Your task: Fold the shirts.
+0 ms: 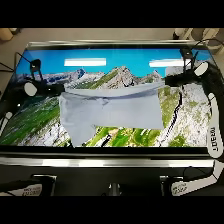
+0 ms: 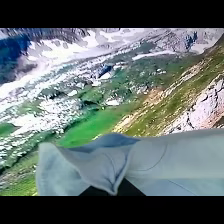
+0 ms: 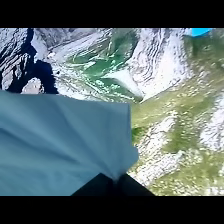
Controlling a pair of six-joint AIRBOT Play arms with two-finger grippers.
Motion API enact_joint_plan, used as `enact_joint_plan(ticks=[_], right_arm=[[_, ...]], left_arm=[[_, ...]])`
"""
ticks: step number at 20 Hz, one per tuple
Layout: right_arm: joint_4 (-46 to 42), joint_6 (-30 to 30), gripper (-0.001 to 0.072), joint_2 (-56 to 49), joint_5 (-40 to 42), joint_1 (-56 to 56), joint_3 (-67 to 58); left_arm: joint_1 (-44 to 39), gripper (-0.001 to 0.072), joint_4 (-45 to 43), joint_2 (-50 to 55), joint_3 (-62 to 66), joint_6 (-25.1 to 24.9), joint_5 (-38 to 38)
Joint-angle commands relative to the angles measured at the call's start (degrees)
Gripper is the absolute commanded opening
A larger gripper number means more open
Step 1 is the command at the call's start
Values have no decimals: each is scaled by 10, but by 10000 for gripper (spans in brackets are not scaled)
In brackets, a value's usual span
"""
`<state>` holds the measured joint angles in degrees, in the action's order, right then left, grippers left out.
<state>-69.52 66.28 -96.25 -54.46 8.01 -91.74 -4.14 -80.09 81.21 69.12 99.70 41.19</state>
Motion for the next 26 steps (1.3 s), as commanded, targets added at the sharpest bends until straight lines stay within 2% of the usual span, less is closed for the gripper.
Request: enact_joint_plan(ticks=[1, 2, 3, 5, 6, 7, 9, 11, 15, 20, 21, 22, 23, 24, 26], right_arm=[[61, 16, 324, -39, 14, 3, 0], [60, 2, 491, -33, -6, 11, -6], [57, -38, 510, -23, -42, 28, -16], [44, -78, 509, -3, -132, 81, -21], [44, -77, 486, -2, -192, 111, -21], [41, -77, 485, -4, -262, 139, -18], [35, -98, 484, -5, -342, 175, 5], [31, -121, 485, -5, -391, 184, 31], [39, -125, 487, -5, -383, 177, 59], [33, -125, 493, -5, -376, 177, 71], [28, -125, 497, -5, -376, 177, 77], [29, -125, 502, -4, -380, 176, 90], [27, -128, 505, -4, -381, 172, 109], [27, -136, 508, -3, -377, 163, 135], [27, -162, 618, -1, -353, 136, 195]], left_arm=[[5, 356, 90, 62, 9, 0, 15], [15, 595, 87, 62, 16, -8, 54], [35, 629, 78, 62, 33, -35, 118], [91, 612, 71, 61, 65, -86, 262], [117, 571, 74, 59, 61, -96, 325], [141, 454, 75, 57, 41, -98, 360], [173, 456, 82, 55, -11, -125, 367], [188, 457, 112, 56, -55, -150, 342], [176, 457, 178, 61, -102, -173, 276], [142, 444, 187, 78, -104, -172, 234], [137, 414, 187, 78, -104, -172, 223], [134, 340, 187, 78, -104, -170, 214], [133, 225, 187, 78, -104, -166, 208], [134, 56, 189, 78, -104, -166, 207], [134, 29, 191, 73, -101, -169, 209]])
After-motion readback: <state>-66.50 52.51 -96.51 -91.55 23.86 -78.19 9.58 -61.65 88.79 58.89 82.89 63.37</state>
